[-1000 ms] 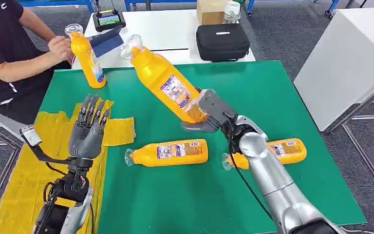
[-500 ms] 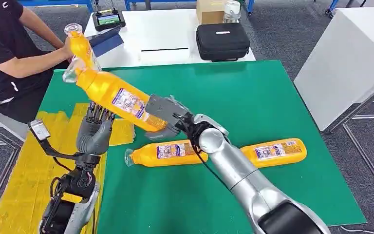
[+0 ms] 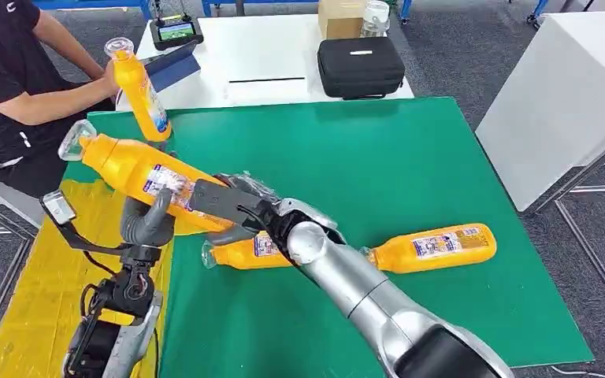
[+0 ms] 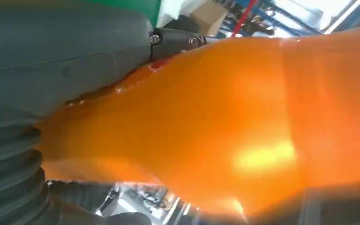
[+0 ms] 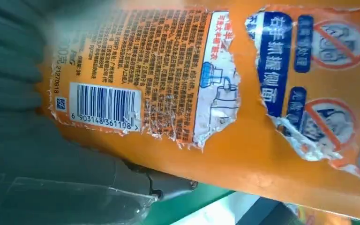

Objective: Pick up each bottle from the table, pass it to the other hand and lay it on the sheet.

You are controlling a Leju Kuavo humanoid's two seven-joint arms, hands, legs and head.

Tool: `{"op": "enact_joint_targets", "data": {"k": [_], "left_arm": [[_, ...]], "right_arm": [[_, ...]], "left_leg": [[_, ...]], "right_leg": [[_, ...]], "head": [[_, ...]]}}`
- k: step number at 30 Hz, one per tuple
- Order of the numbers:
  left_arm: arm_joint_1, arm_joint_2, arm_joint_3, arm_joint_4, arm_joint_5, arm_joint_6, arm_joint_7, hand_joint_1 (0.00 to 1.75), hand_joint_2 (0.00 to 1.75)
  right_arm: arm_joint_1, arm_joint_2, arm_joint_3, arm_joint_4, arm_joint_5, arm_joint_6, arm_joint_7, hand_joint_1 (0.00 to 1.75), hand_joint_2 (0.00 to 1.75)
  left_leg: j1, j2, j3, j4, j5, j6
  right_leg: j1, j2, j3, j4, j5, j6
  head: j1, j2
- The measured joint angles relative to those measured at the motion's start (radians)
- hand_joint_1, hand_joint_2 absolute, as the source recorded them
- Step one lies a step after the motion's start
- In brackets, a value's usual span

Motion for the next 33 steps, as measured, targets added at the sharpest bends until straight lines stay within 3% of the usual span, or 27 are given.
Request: {"op": "enact_joint_targets", "data": {"k": [14,33], "left_arm": [[0.028,-0.002,0.008,0.006,-0.002,0.023,0.015,0.0,1.75],[0.04,-0.002,0.008,0.009,-0.002,0.025,0.015,0.0,1.75]], "right_arm": [[0.003,0.021,0.172,0.025,-0.039,0.005,0.061,1.75,1.75],[-0.007,0.021,0.203,0.042,-0.046,0.004,0.066,1.75,1.75]], "left_leg": [[0.0,0.001,-0.001,0.0,0.0,0.0],[0.0,0.001,-0.002,0.0,0.0,0.0]], "right_leg": [[0.0,0.001,-0.003,0.0,0.0,0.0],[0.0,0.001,-0.004,0.0,0.0,0.0]], "head": [[0.0,0.0],[0.0,0.0]]}}
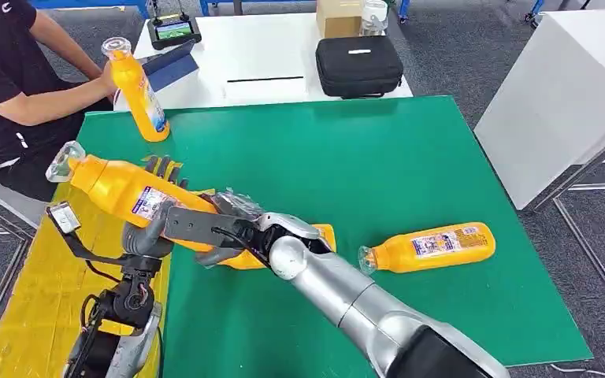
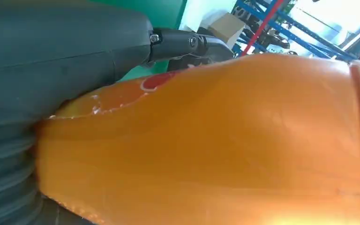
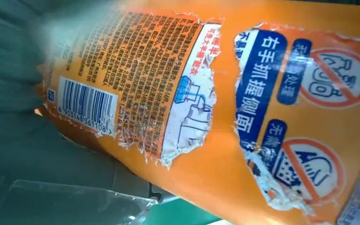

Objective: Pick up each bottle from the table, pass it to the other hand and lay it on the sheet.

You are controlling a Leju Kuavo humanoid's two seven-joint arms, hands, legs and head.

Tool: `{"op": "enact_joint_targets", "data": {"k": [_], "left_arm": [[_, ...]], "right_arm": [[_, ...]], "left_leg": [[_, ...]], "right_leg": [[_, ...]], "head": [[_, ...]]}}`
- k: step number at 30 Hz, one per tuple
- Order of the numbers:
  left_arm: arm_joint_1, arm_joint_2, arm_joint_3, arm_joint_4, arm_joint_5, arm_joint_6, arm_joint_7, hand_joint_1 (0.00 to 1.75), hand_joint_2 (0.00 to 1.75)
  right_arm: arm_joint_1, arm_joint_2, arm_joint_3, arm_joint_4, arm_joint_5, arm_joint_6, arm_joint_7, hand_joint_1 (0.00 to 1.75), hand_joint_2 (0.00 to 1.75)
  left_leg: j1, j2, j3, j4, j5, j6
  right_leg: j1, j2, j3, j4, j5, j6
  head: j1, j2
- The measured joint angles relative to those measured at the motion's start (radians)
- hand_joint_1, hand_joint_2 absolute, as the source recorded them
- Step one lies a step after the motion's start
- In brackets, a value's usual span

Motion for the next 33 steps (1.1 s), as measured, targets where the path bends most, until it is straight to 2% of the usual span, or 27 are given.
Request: {"op": "enact_joint_targets", "data": {"k": [4,5,6,7,27,28,29,30,33], "left_arm": [[0.0,0.0,0.0,0.0,0.0,0.0,0.0,0.0,1.75],[0.0,0.0,0.0,0.0,0.0,0.0,0.0,0.1,1.75],[0.0,0.0,0.0,0.0,0.0,0.0,0.0,1.66,1.75],[0.0,0.0,0.0,0.0,0.001,0.001,0.0,1.75,1.75],[-0.035,-0.006,-0.006,0.033,0.001,0.029,-0.048,1.75,1.75],[-0.035,-0.006,-0.006,0.033,0.001,0.029,-0.048,1.75,1.75],[-0.035,-0.007,-0.006,0.033,0.001,0.029,-0.048,1.75,1.75],[-0.035,-0.008,-0.006,0.033,-0.001,0.03,-0.052,1.75,1.75],[-0.043,-0.008,-0.008,0.033,-0.065,0.065,-0.087,1.75,1.75]], "right_arm": [[0.0,0.0,0.001,0.001,0.0,0.0,0.0,1.75,1.75],[0.0,0.0,0.001,0.001,0.0,0.0,0.0,1.75,1.75],[0.0,0.0,0.001,0.001,-0.002,0.0,0.0,1.75,1.75],[0.0,0.0,0.003,0.002,-0.006,0.0,0.0,1.75,1.75],[-0.013,-0.006,-0.01,0.063,-0.026,-0.055,-0.029,1.75,1.75],[-0.013,-0.006,-0.012,0.064,-0.024,-0.055,-0.031,1.34,1.75],[-0.013,-0.006,-0.013,0.064,-0.024,-0.055,-0.032,0.0,1.75],[-0.013,-0.006,-0.015,0.065,-0.021,-0.056,-0.033,0.0,0.0],[-0.009,-0.011,-0.024,0.065,0.011,-0.096,-0.037,0.0,0.0]], "left_leg": [[0.0,0.0,0.0,0.0,0.0,0.0],[0.0,0.0,0.0,0.0,0.0,0.0],[0.0,0.0,0.0,0.0,0.0,0.0],[0.0,0.0,0.0,0.0,0.0,0.0],[0.0,0.0,0.0,0.0,0.0,0.0],[0.0,0.0,0.0,0.0,0.0,0.0],[0.0,0.0,0.0,0.0,0.0,0.0],[0.0,0.0,0.0,0.0,0.0,0.0],[0.0,0.0,0.0,0.0,0.0,0.0]], "right_leg": [[0.0,0.0,0.0,0.0,0.0,0.0],[0.0,0.0,0.0,0.0,0.0,0.0],[0.0,0.0,0.0,0.0,0.0,0.0],[0.0,0.0,0.0,0.0,0.0,0.0],[0.0,0.001,-0.001,0.0,0.0,0.0],[0.0,0.001,-0.001,0.0,0.0,0.0],[0.0,0.001,-0.001,0.0,0.0,0.0],[0.0,0.001,-0.001,0.0,0.0,0.0],[0.0,0.001,-0.001,0.0,0.0,0.0]], "head": [[0.0,0.0],[0.0,0.0],[0.0,0.0],[0.0,0.0],[0.0,0.0],[0.0,0.0],[0.0,0.0],[0.0,0.0],[0.0,0.0]]}}
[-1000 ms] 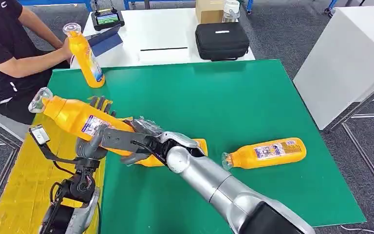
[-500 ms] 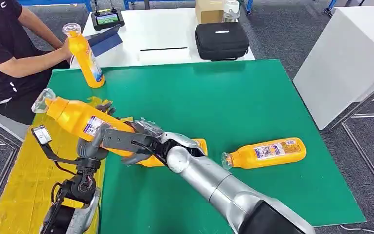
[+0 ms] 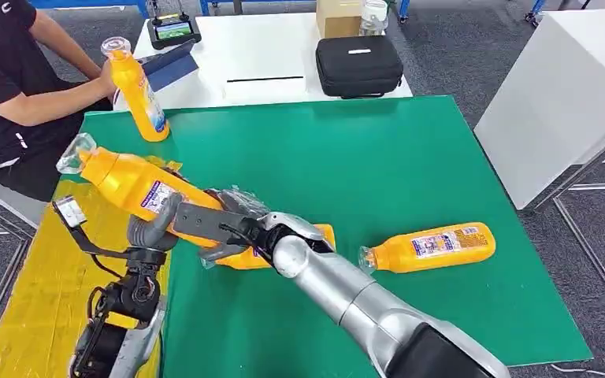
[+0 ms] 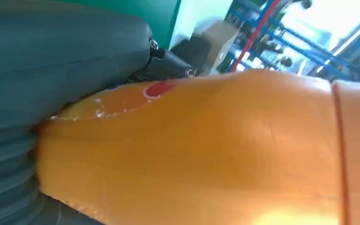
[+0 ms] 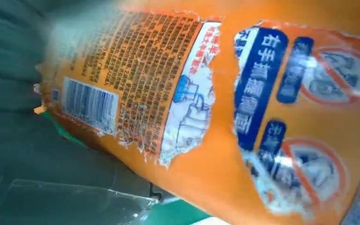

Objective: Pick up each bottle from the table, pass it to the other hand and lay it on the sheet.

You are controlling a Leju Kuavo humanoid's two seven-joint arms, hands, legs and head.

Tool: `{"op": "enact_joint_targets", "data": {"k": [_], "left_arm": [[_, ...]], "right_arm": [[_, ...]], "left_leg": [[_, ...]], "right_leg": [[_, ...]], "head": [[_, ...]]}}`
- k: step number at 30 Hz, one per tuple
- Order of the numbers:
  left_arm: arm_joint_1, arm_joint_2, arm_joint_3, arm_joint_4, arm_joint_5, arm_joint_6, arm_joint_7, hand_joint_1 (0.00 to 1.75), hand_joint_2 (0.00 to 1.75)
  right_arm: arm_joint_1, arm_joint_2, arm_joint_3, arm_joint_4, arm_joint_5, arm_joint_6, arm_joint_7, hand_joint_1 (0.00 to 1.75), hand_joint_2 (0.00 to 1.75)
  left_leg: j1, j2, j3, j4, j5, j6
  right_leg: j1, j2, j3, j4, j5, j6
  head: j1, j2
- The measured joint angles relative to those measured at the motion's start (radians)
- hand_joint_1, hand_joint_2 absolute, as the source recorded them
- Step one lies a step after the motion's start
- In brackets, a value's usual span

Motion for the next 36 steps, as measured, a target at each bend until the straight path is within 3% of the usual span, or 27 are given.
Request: {"op": "enact_joint_targets", "data": {"k": [4,8,10,13,22,28,36], "left_arm": [[-0.023,0.001,0.013,-0.019,-0.257,0.177,-0.096,1.75,1.75],[-0.028,0.033,0.052,-0.032,-0.796,0.532,-0.131,1.75,1.75],[-0.033,0.06,0.066,-0.018,-1.151,0.712,-0.075,1.75,1.75],[-0.041,0.104,0.086,0.029,-1.537,0.79,0.065,1.75,1.75],[-0.031,0.166,0.099,0.186,-1.805,0.709,0.216,1.75,1.75],[-0.091,0.172,0.072,0.307,-1.864,0.525,0.288,1.75,1.75],[-0.125,0.173,0.048,0.376,-1.864,0.505,0.294,1.75,1.75]], "right_arm": [[0.032,-0.039,-0.038,-0.027,0.044,-0.047,-0.003,0.0,0.0],[0.085,-0.108,-0.133,-0.146,0.085,-0.061,-0.016,0.0,0.0],[0.106,-0.153,-0.195,-0.229,0.111,-0.032,-0.019,0.0,0.0],[0.142,-0.203,-0.258,-0.337,0.12,0.013,-0.031,0.0,0.0],[0.246,-0.331,-0.33,-0.551,0.164,0.079,-0.035,0.0,0.0],[0.262,-0.357,-0.319,-0.576,0.206,0.137,-0.015,0.0,0.0],[0.272,-0.374,-0.3,-0.576,0.213,0.144,-0.014,0.0,0.0]], "left_leg": [[0.0,-0.001,-0.001,0.0,0.0,0.0],[0.0,-0.001,-0.001,0.0,0.0,0.0],[0.0,-0.001,-0.001,0.0,0.0,0.0],[0.0,-0.001,-0.001,0.0,0.0,0.0],[0.0,-0.001,-0.001,0.0,0.0,0.0],[0.0,-0.001,-0.001,0.0,0.001,-0.001],[0.0,-0.001,-0.002,0.0,0.001,-0.001]], "right_leg": [[0.0,-0.001,0.001,0.0,0.0,0.0],[0.0,-0.001,0.001,0.0,0.002,-0.002],[0.0,-0.002,0.001,0.0,0.002,-0.002],[0.0,-0.002,0.001,0.0,0.002,-0.002],[0.0,-0.002,0.0,0.0,0.002,-0.002],[0.0,-0.002,0.0,0.0,0.002,-0.002],[0.0,-0.002,0.0,0.0,0.002,-0.002]], "head": [[0.001,0.0],[0.001,0.0],[0.001,0.0],[0.0,0.0],[0.001,0.0],[0.0,0.0],[0.0,0.0]]}}
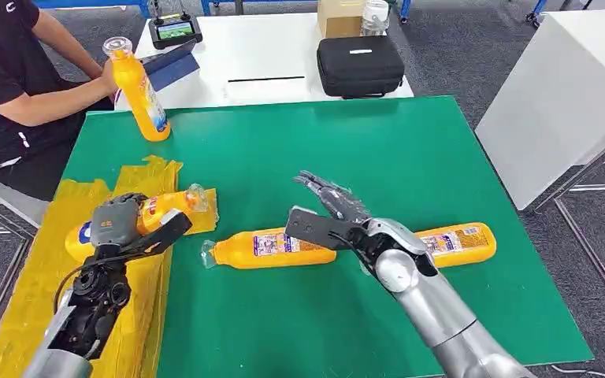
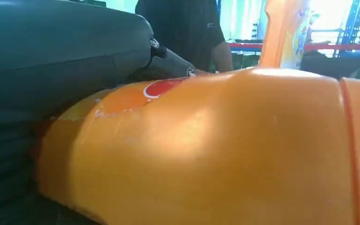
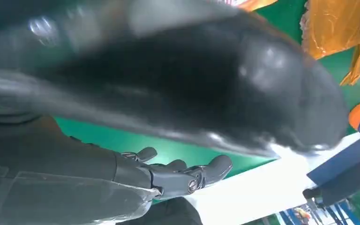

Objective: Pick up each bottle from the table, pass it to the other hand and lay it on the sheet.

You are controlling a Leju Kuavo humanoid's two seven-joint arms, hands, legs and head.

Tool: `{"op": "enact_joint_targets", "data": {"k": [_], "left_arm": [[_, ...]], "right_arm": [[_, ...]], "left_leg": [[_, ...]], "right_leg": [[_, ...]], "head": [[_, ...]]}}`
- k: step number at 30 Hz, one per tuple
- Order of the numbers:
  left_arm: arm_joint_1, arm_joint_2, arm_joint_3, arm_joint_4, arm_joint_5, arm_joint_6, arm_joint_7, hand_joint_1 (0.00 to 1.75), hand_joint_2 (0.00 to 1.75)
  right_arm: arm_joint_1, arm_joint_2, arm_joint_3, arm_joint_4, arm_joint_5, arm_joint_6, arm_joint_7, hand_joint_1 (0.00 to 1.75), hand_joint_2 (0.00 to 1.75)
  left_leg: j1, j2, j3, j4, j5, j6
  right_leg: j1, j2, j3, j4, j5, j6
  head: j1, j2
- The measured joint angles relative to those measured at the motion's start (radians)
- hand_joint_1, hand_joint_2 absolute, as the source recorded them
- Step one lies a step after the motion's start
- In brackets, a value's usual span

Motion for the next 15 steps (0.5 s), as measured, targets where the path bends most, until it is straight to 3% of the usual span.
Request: {"op": "enact_joint_targets", "data": {"k": [4,5,6,11,12,15], "left_arm": [[-0.004,0.0,-0.001,0.014,0.0,-0.002,0.0,1.75,1.75],[-0.004,0.0,-0.001,0.015,0.0,-0.002,0.0,1.55,1.75],[-0.004,0.0,-0.001,0.018,0.0,-0.002,0.0,0.0,1.75],[-0.005,0.0,-0.002,0.023,0.0,-0.013,0.001,0.0,1.75],[-0.005,0.0,-0.002,0.023,0.0,-0.013,0.001,0.0,0.0],[-0.008,0.001,-0.015,0.032,0.003,-0.074,0.002,0.0,0.0]], "right_arm": [[0.001,-0.005,0.005,-0.001,0.0,0.0,0.0,0.0,0.0],[0.001,-0.006,0.006,-0.002,0.0,0.0,0.0,0.0,1.75],[0.001,-0.008,0.008,-0.003,0.0,0.0,0.0,0.0,1.75],[0.001,-0.01,0.011,-0.005,0.006,0.009,0.002,0.0,1.75],[0.001,-0.01,0.011,-0.005,0.006,0.009,0.002,0.0,1.75],[0.002,-0.021,0.032,-0.005,0.027,0.055,0.01,0.0,1.75]], "left_leg": [[0.0,0.0,0.0,0.0,0.0,0.0],[0.0,0.0,0.0,0.0,0.0,0.0],[0.0,0.0,0.0,0.0,0.0,0.0],[0.0,0.0,0.0,0.0,0.0,0.0],[0.0,0.0,0.0,0.0,0.0,0.0],[0.0,0.0,0.0,0.0,0.0,0.0]], "right_leg": [[0.0,0.0,0.0,0.0,0.0,0.0],[0.0,0.0,0.0,0.0,0.0,0.0],[0.0,0.0,0.0,0.0,0.0,0.0],[0.0,0.0,0.0,0.0,0.0,0.0],[0.0,0.0,0.0,0.0,0.0,0.0],[0.0,0.0,0.0,0.0,0.0,0.0]], "head": [[0.0,0.0],[0.0,0.0],[0.0,0.0],[0.0,0.0],[0.0,0.0],[0.0,0.0]]}}
